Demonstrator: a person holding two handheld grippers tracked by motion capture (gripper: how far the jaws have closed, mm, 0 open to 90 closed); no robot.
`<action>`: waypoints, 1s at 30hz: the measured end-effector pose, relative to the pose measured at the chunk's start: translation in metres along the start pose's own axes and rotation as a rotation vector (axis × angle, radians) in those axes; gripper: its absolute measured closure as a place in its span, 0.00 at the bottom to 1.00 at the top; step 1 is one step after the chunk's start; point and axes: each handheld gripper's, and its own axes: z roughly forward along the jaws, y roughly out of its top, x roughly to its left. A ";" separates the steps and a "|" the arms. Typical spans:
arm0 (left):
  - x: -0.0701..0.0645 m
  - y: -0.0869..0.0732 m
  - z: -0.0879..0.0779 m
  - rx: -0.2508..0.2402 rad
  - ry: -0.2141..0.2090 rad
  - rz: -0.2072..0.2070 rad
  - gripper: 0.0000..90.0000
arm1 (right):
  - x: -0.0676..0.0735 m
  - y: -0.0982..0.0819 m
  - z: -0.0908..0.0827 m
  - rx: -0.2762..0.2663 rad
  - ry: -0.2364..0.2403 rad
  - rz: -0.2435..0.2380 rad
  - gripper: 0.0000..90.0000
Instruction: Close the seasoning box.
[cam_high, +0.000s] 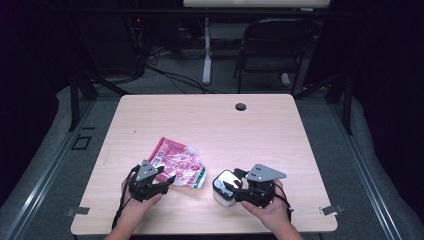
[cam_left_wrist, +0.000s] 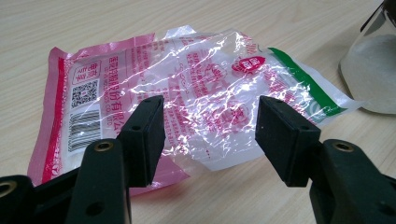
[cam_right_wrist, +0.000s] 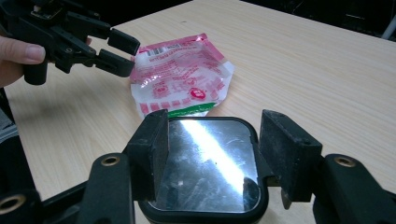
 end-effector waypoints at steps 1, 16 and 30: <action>0.000 0.000 0.000 0.000 0.000 0.000 0.48 | -0.001 0.000 0.000 -0.002 -0.004 0.003 0.48; 0.002 0.000 0.000 0.002 0.003 -0.004 0.48 | -0.021 -0.002 -0.007 0.001 -0.091 0.078 0.48; 0.004 0.000 -0.001 0.002 0.008 -0.001 0.47 | -0.042 -0.007 -0.014 0.011 -0.160 0.157 0.48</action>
